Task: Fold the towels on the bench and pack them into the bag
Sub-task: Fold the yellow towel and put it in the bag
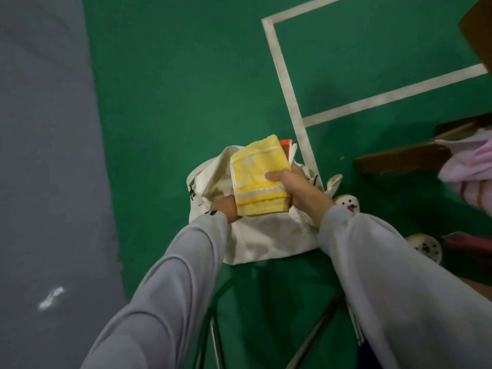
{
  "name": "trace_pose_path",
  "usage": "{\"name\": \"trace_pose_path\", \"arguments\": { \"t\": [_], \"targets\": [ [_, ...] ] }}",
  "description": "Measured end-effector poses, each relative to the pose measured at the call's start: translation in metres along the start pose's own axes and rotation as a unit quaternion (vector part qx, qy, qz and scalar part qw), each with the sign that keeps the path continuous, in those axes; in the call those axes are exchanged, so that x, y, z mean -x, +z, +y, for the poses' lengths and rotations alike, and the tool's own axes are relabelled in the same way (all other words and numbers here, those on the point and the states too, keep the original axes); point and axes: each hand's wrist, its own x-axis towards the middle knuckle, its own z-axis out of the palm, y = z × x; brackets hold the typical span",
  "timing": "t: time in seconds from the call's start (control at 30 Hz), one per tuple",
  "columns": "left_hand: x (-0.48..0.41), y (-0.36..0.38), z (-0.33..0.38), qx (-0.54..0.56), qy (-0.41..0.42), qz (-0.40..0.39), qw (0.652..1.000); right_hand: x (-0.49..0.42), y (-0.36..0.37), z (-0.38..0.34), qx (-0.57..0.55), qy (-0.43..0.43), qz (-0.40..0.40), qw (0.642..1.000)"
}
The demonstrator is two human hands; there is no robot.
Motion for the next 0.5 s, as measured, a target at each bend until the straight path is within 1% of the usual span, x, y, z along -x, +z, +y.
{"name": "trace_pose_path", "arguments": {
  "t": [0.1, 0.2, 0.23, 0.27, 0.33, 0.37, 0.43, 0.47, 0.5],
  "targets": [
    [-0.004, 0.024, 0.014, 0.007, -0.032, -0.034, 0.999, 0.001, 0.003, 0.004, 0.022, -0.006, -0.015, 1.0],
    [-0.007, 0.05, 0.021, -0.023, -0.027, -0.045, 0.998, -0.002, 0.006, 0.006, 0.057, -0.011, -0.033, 0.998],
    [-0.01, 0.059, 0.02, -0.015, -0.025, -0.047, 0.998, -0.004, 0.008, 0.007, 0.066, -0.01, -0.036, 0.997],
    [-0.01, 0.064, 0.021, 0.019, -0.021, -0.052, 0.998, -0.006, 0.009, 0.008, 0.07, -0.008, -0.037, 0.997],
    [-0.006, 0.062, 0.02, 0.055, -0.027, -0.063, 0.996, -0.009, 0.012, 0.01, 0.066, -0.005, -0.03, 0.997],
    [-0.004, 0.058, 0.022, 0.038, -0.031, -0.066, 0.997, -0.011, 0.012, 0.012, 0.059, -0.004, -0.021, 0.998],
    [0.006, 0.035, 0.027, 0.022, -0.002, -0.098, 0.995, -0.014, 0.01, 0.017, 0.039, -0.003, -0.005, 0.999],
    [0.006, 0.03, 0.031, 0.025, -0.006, -0.118, 0.993, -0.014, 0.009, 0.021, 0.029, 0.0, 0.001, 1.0],
    [0.01, 0.027, 0.033, 0.026, -0.034, -0.115, 0.992, -0.015, 0.008, 0.023, 0.024, 0.005, 0.006, 1.0]
  ]
}}
